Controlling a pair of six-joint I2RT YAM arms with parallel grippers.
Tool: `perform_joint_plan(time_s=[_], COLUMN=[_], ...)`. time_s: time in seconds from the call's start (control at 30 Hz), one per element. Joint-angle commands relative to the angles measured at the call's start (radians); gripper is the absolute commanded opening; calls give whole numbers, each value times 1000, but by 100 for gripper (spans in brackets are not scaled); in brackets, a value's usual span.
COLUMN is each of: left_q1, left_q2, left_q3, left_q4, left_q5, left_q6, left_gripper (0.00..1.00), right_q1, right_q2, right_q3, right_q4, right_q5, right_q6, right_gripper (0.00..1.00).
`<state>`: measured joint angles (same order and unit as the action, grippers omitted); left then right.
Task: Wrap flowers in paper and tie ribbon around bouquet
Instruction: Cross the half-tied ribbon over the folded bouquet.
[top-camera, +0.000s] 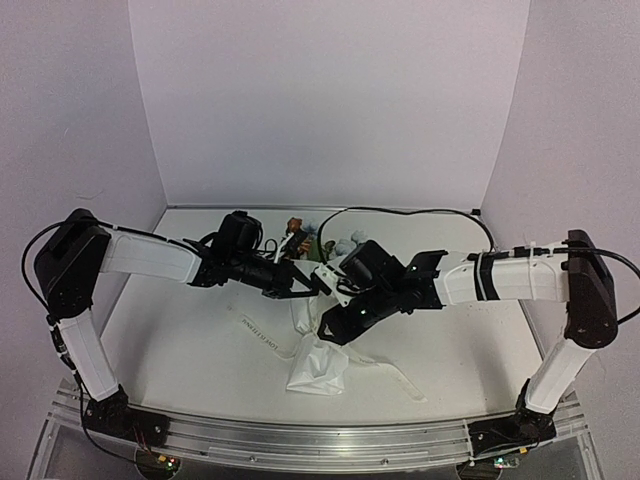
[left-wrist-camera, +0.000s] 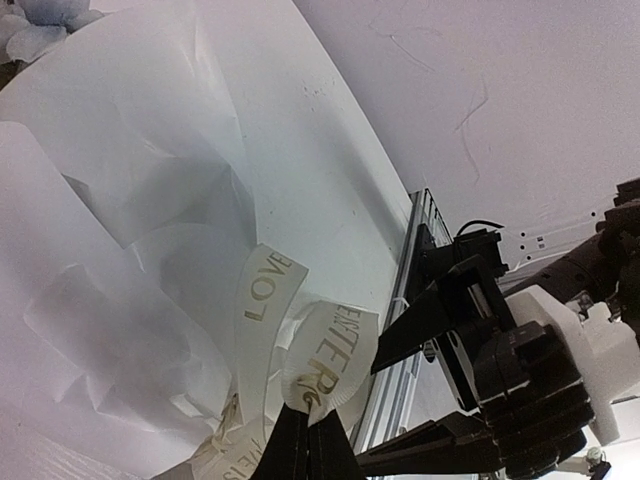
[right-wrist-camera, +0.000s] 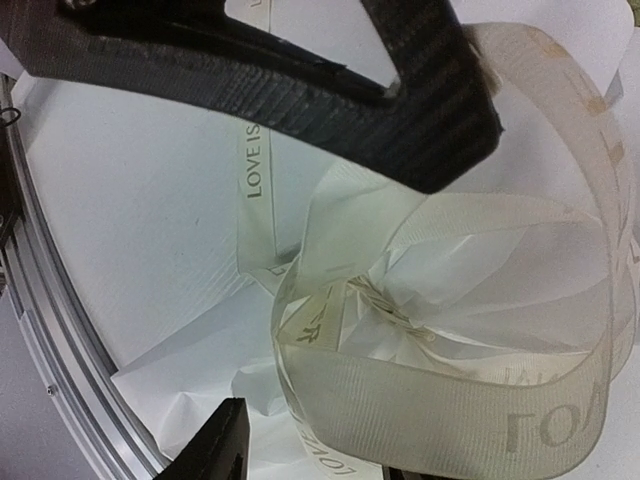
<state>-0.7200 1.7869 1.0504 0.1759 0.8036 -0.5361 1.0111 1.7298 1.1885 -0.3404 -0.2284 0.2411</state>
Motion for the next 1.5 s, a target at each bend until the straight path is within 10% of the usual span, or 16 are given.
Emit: perform_joint_plan(time_s=[0.0, 0.43, 0.83, 1.47], left_q1=[10, 32, 49, 90], left_q2=[2, 14, 3, -149], left_q3=[30, 28, -12, -250], left_q4=[-3, 69, 100, 233], left_q5=[111, 130, 96, -2], left_q6=[22, -81, -108, -168], left_gripper=[0, 0, 0, 0], right_q1=[6, 52, 64, 64], right_q2=[-11, 30, -48, -185], right_q3=[-1, -9, -42, -257], right_q4=[-6, 3, -14, -97], right_q5=[-17, 116, 197, 173], right_q6=[-22, -71, -46, 75], right_gripper=[47, 41, 2, 0])
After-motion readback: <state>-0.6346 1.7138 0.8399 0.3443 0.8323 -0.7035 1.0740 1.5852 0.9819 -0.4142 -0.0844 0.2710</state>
